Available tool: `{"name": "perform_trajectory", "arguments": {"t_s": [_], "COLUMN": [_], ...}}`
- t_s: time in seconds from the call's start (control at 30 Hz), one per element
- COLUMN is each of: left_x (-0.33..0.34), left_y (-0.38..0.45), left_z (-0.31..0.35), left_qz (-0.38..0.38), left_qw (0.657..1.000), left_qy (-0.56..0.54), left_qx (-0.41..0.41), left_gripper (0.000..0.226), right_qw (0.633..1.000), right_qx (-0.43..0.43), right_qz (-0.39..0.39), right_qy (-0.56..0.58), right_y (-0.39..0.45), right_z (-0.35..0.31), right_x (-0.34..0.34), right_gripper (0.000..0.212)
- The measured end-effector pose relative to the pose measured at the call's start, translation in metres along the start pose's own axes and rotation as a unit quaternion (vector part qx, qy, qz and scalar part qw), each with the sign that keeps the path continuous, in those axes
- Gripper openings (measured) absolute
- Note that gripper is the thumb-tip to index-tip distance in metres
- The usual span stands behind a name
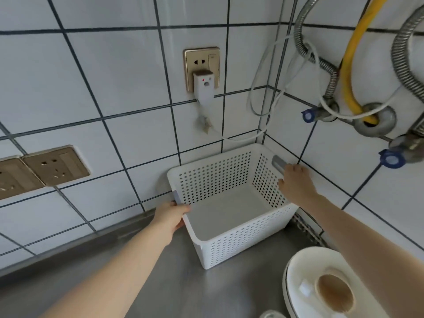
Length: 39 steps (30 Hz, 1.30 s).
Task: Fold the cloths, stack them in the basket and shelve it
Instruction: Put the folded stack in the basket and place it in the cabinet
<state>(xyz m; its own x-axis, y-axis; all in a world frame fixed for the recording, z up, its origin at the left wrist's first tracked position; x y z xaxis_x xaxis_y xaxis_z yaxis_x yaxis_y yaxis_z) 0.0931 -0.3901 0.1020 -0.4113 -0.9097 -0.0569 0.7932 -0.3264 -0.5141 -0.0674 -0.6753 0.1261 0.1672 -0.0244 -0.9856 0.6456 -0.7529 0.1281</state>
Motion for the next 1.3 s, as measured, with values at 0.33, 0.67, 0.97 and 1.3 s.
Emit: {"name": "perform_trajectory", "arguments": {"t_s": [0.33,0.67,0.97,1.3], "left_x": [-0.038,-0.123,-0.248,-0.364], "left_y": [-0.018,-0.067,-0.153,-0.203], "left_z": [-0.005,-0.031,-0.056,-0.109], "left_qz": [-0.020,0.139,0.239,0.220], "left_qw": [1.000,0.984,0.961,0.968], "left_qy": [-0.004,0.068,0.027,0.033], "left_qx": [-0.020,0.083,0.133,0.115], "left_gripper": [0.018,0.026,0.016,0.013], "right_qw": [0.991,0.992,0.978,0.980], "right_qx": [0.117,0.078,0.041,0.044], "right_qz": [-0.061,-0.033,-0.049,-0.051], "right_qy": [0.022,0.098,0.200,0.190], "right_y": [0.011,-0.053,-0.171,-0.269], "right_z": [-0.026,-0.075,-0.171,-0.259], "right_x": [0.021,0.009,-0.018,-0.010], "right_gripper": [0.048,0.021,0.029,0.031]}}
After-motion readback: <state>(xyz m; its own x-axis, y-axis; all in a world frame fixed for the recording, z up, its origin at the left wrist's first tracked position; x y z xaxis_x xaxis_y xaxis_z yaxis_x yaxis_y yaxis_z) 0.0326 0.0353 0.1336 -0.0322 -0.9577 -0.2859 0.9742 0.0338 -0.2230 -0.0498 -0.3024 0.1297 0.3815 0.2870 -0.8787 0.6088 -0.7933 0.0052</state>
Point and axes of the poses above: each hand's wrist, its own y-axis towards the middle knuckle, its own x-axis out of the palm, z = x × y, the point moved 2 cm from there along y, towards the middle knuckle, and after that the axes turned 5 degrees about z, right-handed, at the moved point
